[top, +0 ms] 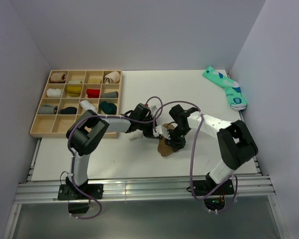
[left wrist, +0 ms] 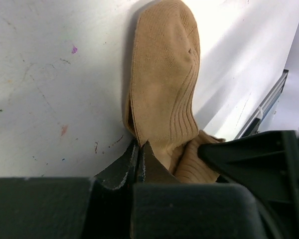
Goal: Roll the socks
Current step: Roll the sock at the center of the board.
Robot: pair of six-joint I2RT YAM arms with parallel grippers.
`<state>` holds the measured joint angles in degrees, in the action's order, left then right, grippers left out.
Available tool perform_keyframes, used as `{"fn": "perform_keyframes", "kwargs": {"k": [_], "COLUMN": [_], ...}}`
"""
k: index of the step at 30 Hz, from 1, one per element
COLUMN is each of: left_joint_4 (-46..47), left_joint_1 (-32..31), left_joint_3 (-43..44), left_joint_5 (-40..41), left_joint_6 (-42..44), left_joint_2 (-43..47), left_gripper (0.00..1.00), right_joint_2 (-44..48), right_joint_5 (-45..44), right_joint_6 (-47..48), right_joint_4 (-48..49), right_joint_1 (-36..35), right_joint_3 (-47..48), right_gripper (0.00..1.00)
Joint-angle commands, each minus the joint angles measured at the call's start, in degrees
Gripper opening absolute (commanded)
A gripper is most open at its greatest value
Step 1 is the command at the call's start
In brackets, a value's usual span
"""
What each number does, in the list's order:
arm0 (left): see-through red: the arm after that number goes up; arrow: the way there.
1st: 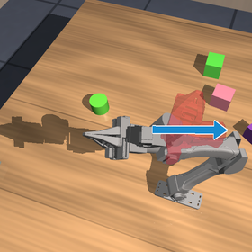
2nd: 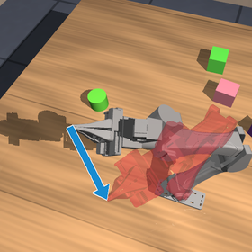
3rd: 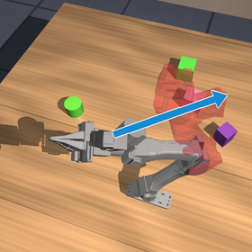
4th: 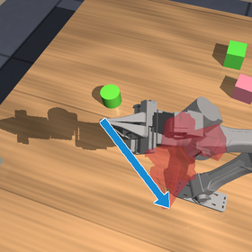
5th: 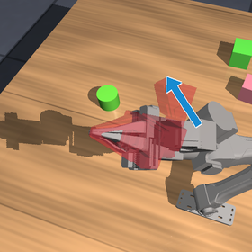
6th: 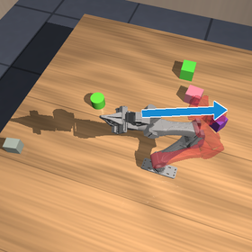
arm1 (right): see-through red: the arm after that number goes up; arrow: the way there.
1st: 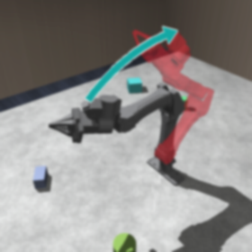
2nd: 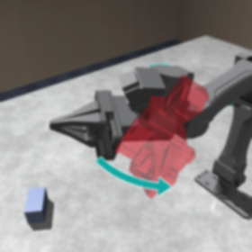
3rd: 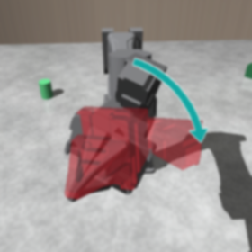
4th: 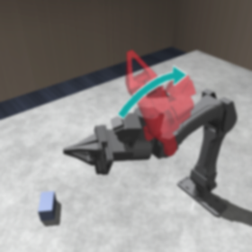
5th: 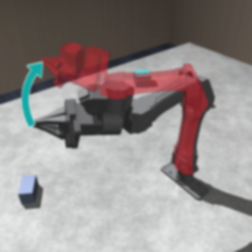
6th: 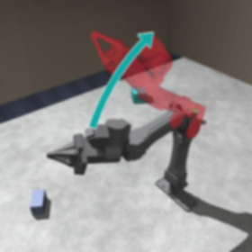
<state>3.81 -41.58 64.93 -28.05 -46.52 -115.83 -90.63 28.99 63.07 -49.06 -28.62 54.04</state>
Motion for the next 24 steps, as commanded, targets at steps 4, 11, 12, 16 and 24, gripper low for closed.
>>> {"fn": "perform_keyframes", "kwargs": {"k": [4,11,12,16,24], "left_joint_4": [0.31,7.08,7.78,9.37,14.64], "left_joint_1": [1.51,1.5,1.33,-0.07,-2.71], "left_joint_3": [-2.43,-7.79,-8.58,-9.9,-14.56], "left_joint_5": [7.14,8.19,8.54,11.61,17.76], "left_joint_6": [-0.76,-4.54,-4.98,-4.72,-6.3], "left_joint_2": [1.57,4.12,4.3,5.61,9.39], "left_gripper": [0.0,0.02,0.04,0.14,0.26], "right_joint_2": [-7.0,-12.81,-13.25,-15.98,-18.79], "right_joint_5": [1.51,1.94,2.03,2.82,2.04], "right_joint_6": [2.76,2.59,2.76,3.29,3.73], "right_joint_4": [-11.33,-13.52,-13.96,-16.85,-19.23], "right_joint_1": [0.14,0.5,0.58,0.58,0.5], "right_joint_3": [1.94,5.28,6.5,9.76,13.02], "right_gripper": [0.34,0.33,0.33,0.33,0.33]}}
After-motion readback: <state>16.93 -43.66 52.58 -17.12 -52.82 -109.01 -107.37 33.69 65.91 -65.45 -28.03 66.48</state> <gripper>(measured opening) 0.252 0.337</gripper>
